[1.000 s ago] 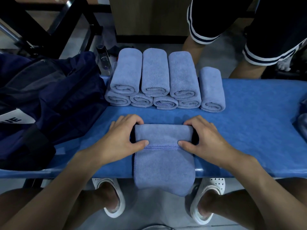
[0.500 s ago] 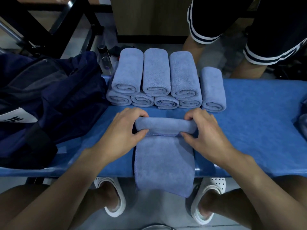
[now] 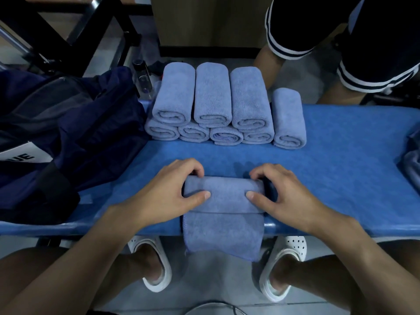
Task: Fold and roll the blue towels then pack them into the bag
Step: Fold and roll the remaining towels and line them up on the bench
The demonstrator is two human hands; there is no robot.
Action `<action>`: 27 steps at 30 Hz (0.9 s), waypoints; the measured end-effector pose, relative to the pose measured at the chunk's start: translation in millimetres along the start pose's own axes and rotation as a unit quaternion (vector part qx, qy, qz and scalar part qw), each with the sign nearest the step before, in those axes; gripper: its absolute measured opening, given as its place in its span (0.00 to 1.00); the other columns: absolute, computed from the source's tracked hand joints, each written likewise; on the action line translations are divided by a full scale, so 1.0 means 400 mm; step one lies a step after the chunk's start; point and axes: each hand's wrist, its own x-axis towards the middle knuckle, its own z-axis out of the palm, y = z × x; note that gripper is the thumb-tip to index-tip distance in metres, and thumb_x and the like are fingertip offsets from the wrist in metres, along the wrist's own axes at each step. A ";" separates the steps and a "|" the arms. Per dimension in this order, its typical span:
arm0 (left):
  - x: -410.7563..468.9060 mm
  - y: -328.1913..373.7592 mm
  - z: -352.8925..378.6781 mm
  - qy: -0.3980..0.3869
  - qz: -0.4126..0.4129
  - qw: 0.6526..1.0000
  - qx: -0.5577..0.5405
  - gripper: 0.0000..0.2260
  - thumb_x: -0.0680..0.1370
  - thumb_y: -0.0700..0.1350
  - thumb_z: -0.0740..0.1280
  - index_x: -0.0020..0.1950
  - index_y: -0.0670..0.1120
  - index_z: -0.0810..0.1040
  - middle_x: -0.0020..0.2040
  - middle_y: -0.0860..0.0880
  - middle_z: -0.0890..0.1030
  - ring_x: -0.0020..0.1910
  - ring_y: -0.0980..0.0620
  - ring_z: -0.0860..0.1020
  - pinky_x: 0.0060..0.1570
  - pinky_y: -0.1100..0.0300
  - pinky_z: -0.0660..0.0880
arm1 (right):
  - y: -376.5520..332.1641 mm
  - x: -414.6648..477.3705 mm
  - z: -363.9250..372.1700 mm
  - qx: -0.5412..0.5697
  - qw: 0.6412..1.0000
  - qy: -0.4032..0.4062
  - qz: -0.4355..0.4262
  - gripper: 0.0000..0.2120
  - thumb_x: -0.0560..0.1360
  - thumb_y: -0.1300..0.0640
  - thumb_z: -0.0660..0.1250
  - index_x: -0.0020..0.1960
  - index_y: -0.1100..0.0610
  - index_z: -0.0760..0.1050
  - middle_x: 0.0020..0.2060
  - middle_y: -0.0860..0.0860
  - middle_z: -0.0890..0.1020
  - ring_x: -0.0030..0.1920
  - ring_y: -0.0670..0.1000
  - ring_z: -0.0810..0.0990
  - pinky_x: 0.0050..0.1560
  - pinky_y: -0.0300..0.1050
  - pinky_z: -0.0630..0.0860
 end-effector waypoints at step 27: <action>0.026 0.020 -0.015 0.059 0.008 0.998 -0.017 0.20 0.71 0.48 0.76 0.49 0.61 0.65 0.58 0.62 0.75 0.59 0.56 0.75 0.59 0.50 0.73 | -0.022 0.047 -0.013 -0.001 0.997 0.062 -0.038 0.21 0.66 0.45 0.74 0.53 0.45 0.68 0.53 0.42 0.68 0.56 0.48 0.72 0.59 0.56 0.72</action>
